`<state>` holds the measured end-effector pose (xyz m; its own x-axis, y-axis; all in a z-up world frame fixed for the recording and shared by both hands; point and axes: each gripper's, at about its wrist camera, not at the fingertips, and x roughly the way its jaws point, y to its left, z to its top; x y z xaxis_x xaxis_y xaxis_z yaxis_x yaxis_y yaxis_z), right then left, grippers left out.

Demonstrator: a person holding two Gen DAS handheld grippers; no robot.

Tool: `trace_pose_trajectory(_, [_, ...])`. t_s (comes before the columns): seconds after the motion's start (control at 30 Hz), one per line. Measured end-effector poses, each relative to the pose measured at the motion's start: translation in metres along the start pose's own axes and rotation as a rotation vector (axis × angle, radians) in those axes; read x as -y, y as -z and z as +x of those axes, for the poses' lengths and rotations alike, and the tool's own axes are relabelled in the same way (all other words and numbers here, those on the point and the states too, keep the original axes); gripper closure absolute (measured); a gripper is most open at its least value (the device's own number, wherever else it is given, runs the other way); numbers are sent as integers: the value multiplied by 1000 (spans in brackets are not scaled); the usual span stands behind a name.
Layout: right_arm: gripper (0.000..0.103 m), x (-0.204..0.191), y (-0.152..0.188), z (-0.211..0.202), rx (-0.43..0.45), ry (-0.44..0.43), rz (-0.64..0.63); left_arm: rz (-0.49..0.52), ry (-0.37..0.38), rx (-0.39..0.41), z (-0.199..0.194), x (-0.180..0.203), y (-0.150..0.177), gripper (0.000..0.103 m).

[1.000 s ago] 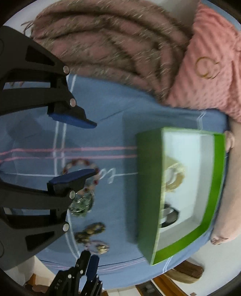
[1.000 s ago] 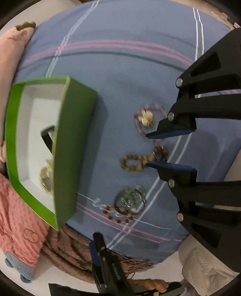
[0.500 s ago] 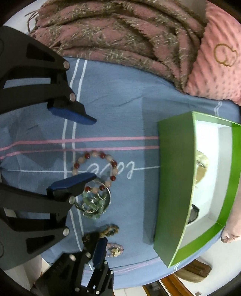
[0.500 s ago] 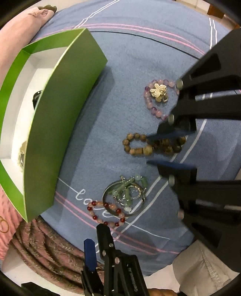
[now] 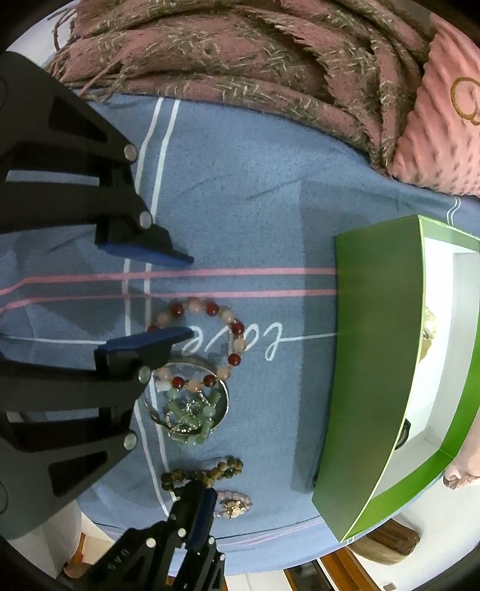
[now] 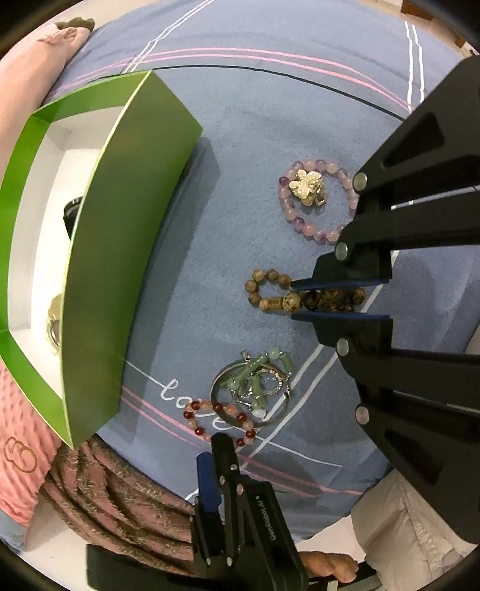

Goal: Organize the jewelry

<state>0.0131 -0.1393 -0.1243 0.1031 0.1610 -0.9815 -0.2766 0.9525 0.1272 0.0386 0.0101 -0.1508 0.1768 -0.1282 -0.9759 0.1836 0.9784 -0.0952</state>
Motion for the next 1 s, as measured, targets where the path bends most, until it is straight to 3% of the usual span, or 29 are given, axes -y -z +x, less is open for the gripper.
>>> trace_pose_trajectory(0.17, [93,15,7,-11,26,-4,31,13,-3,3,2,5,1,70])
trace_pose_trajectory(0.27, [93,21,5,-22,46,-7,52,0,-12,9,4,5,0,83])
trace_pose_trajectory(0.37, [93,26,7,-33,65,-14,61,-13,1,12,4,3,-1,87])
trace_pose_trajectory(0.63, [93,23,9,-29,55,-21,75,2,-5,46,-7,6,-5,86])
trace_pose_trajectory(0.83, [92,20,8,-22,44,-6,75,19,-10,22,2,18,-4,84])
trace_pose_trajectory(1.0, [75,22,8,-22,58,15,86,28,-10,18,5,15,-2,83])
